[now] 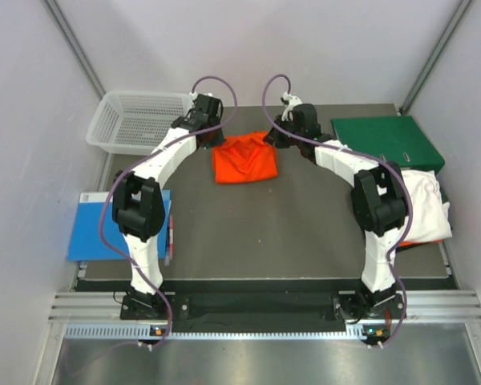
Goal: Fold and stack the t-shirts
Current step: Fold the long partially folded tshirt into a neat square, then smooth out wrinkles on the folded tshirt
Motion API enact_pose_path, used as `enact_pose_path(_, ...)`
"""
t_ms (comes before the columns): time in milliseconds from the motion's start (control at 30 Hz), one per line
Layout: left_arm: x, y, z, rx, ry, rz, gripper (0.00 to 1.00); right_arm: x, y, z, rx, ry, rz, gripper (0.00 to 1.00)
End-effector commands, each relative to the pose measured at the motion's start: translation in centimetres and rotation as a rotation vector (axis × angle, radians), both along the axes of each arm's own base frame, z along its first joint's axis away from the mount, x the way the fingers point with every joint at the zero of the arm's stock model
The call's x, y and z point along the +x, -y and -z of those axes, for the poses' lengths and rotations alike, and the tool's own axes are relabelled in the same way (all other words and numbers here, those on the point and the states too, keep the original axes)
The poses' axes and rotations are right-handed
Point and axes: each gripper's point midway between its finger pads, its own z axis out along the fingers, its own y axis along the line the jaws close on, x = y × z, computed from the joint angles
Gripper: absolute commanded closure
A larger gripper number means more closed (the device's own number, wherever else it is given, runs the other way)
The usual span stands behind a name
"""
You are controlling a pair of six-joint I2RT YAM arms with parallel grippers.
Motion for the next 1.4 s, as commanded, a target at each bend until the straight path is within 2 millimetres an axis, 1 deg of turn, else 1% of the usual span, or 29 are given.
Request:
enact_pose_path(0,3.2,-0.1,-2.2,-0.014,0.089,0.008,1.0,3.5,0.4,-3.3,0.03,0.101,0.013,0.94)
enact_pose_path(33,3.9,-0.1,-1.9,-0.011,0.083,0.006,1.0,4.1,0.3,-4.0,0.036,0.112,0.015,0.93)
enact_pose_path(100,4.8,-0.6,-1.4,-0.012,0.073,-0.001,1.0,4.9,0.3,-3.0,0.032,0.097,0.015,0.93)
enact_pose_path(133,5.4,-0.5,-0.9,-0.013,0.069,-0.001,1.0,5.6,0.2,-3.8,0.037,0.113,0.018,0.92)
enact_pose_path(167,5.9,-0.9,-0.5,-0.016,0.063,-0.007,1.0,6.2,0.2,-2.5,0.03,0.094,0.023,0.92)
enact_pose_path(200,6.2,-0.8,-0.1,-0.023,0.054,0.001,1.0,6.6,0.1,-2.2,0.029,0.091,0.026,0.91)
enact_pose_path(233,6.8,-1.0,0.8,-0.023,0.043,-0.004,1.0,7.3,0.0,-2.9,0.035,0.108,0.028,0.9)
enact_pose_path(267,7.3,-1.4,1.3,-0.029,0.042,-0.011,1.0,7.9,0.0,-1.5,0.03,0.09,0.034,0.9)
enact_pose_path(300,7.6,-1.5,1.7,-0.034,0.037,-0.011,0.95,8.4,0.1,-1.2,0.027,0.091,0.045,0.82)
enact_pose_path(333,8.2,-1.6,2.5,-0.045,0.028,-0.01,0.73,9.2,0.2,-1.6,0.031,0.105,0.06,0.72)
enact_pose_path(367,8.6,-2.1,2.7,-0.059,0.026,-0.02,0.28,9.6,0.4,-0.6,0.028,0.093,0.077,0.64)
enact_pose_path(400,8.9,-2.1,2.9,-0.075,0.033,-0.016,0.14,10.3,0.6,-1.0,0.048,0.118,0.1,0.52)
enact_pose_path(433,8.6,-2.0,3.3,-0.094,0.02,-0.003,0.04,10.1,1.1,0.1,0.047,0.105,0.124,0.45)
enact_pose_path(467,8.6,-2.4,3.2,-0.101,0.022,-0.014,0.01,10.0,1.7,-0.9,0.064,0.123,0.15,0.36)
enact_pose_path(500,8.5,-2.4,2.9,-0.108,0.036,-0.017,0.01,10.2,2.4,-1.7,0.074,0.168,0.187,0.19)
enact_pose_path(533,7.3,-2.1,2.9,-0.129,0.025,0.007,0.01,8.8,3.3,-1.5,0.062,0.162,0.212,0.11)
enact_pose_path(567,6.9,-2.1,2.8,-0.138,0.035,0.006,0.01,8.4,4.1,-1.7,0.055,0.175,0.247,0.01)
enact_pose_path(600,6.1,-2.3,3.9,-0.141,0.027,0.005,0.01,7.9,4.6,-2.3,0.058,0.196,0.263,0.0)
enact_pose_path(633,5.6,-2.4,2.2,-0.15,0.061,0.007,0.01,6.5,5.4,-1.9,0.049,0.179,0.274,0.0)
enact_pose_path(667,5.0,-2.4,2.2,-0.158,0.059,0.007,0.01,5.9,5.7,-1.8,0.055,0.172,0.275,0.0)
enact_pose_path(700,4.0,-2.5,3.2,-0.158,0.035,0.004,0.01,5.3,5.8,-1.6,0.057,0.166,0.272,0.0)
enact_pose_path(733,3.8,-2.4,1.9,-0.177,0.067,0.012,0.01,4.3,6.3,-0.8,0.049,0.142,0.273,0.0)
enact_pose_path(800,2.4,-1.9,1.9,-0.213,0.052,0.03,0.01,3.2,6.2,0.5,0.052,0.101,0.255,0.0)
enact_pose_path(900,2.0,-1.6,2.2,-0.219,0.061,0.042,0.01,2.4,5.7,2.1,0.065,0.049,0.234,0.0)
enact_pose_path(933,2.0,-1.6,2.4,-0.22,0.059,0.041,0.01,2.0,5.7,3.2,0.066,0.025,0.229,0.0)
enact_pose_path(1033,3.0,-1.9,2.8,-0.202,0.078,0.018,0.01,1.3,5.1,4.6,0.093,-0.022,0.204,0.0)
enact_pose_path(1100,4.3,-1.9,3.0,-0.193,0.106,0.015,0.01,0.6,4.8,5.4,0.115,-0.047,0.193,0.0)
enact_pose_path(1233,6.4,-1.8,4.5,-0.16,0.076,0.007,0.04,-0.2,4.9,6.1,0.123,-0.067,0.191,0.0)
enact_pose_path(1367,8.0,-1.8,5.0,-0.138,0.099,0.002,0.1,-0.9,5.1,6.4,0.117,-0.075,0.186,0.0)
